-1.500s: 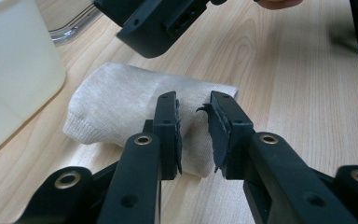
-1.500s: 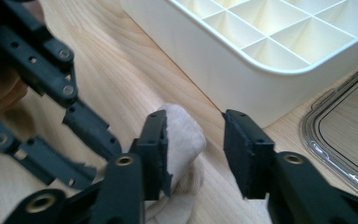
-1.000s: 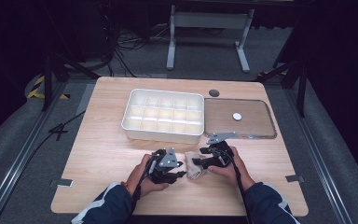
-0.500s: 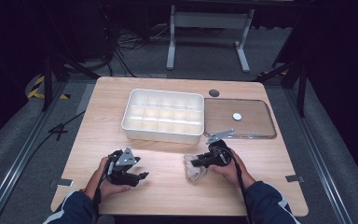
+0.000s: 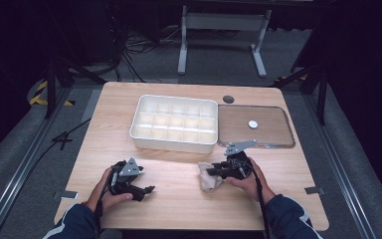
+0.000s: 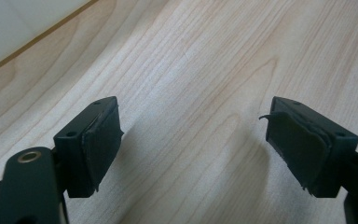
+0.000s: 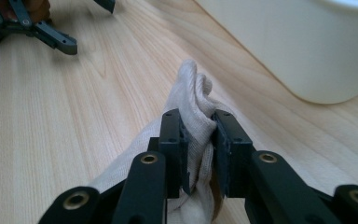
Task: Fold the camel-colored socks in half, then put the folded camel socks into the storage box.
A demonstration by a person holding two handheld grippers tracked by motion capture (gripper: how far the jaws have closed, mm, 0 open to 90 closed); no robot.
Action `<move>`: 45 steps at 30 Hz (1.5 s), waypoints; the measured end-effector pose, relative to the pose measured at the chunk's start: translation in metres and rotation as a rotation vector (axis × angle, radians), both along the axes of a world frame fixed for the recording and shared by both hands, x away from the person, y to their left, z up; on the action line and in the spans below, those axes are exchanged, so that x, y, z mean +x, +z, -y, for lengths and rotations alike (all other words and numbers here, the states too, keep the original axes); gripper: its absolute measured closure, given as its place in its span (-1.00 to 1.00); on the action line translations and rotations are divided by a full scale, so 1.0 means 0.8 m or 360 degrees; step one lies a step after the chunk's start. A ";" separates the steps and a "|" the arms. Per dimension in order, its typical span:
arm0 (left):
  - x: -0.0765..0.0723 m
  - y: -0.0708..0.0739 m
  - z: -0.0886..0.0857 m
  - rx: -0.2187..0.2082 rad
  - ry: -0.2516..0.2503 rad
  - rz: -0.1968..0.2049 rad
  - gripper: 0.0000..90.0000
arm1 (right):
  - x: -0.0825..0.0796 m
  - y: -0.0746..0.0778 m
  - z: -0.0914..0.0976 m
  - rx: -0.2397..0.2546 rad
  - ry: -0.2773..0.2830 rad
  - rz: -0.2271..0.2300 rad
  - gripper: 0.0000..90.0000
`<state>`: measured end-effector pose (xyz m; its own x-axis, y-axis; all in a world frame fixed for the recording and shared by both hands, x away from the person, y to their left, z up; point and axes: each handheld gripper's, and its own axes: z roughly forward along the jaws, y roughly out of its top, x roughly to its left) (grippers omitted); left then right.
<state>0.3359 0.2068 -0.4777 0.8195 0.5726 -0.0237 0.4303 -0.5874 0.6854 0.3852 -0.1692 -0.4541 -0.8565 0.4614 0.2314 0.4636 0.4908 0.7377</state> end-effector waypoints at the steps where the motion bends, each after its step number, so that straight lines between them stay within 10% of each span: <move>1: 0.000 -0.001 0.001 0.0003 0.0002 -0.0001 -0.60 | -0.001 0.003 0.003 0.0004 -0.0010 0.0019 0.67; 16: 0.005 -0.007 0.007 0.0007 -0.0002 0.0013 -0.70 | -0.012 0.032 0.025 0.0022 -0.0080 0.0239 0.67; 45: 0.006 -0.007 0.010 0.0031 0.0017 0.0003 -0.81 | -0.015 0.069 0.068 0.0114 -0.0283 0.0424 0.66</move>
<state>0.3409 0.1991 -0.4830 0.8133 0.5817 -0.0108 0.4352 -0.5959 0.6749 0.3734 -0.2238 -0.3985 -0.7989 0.5996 0.0472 0.3234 0.3619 0.8743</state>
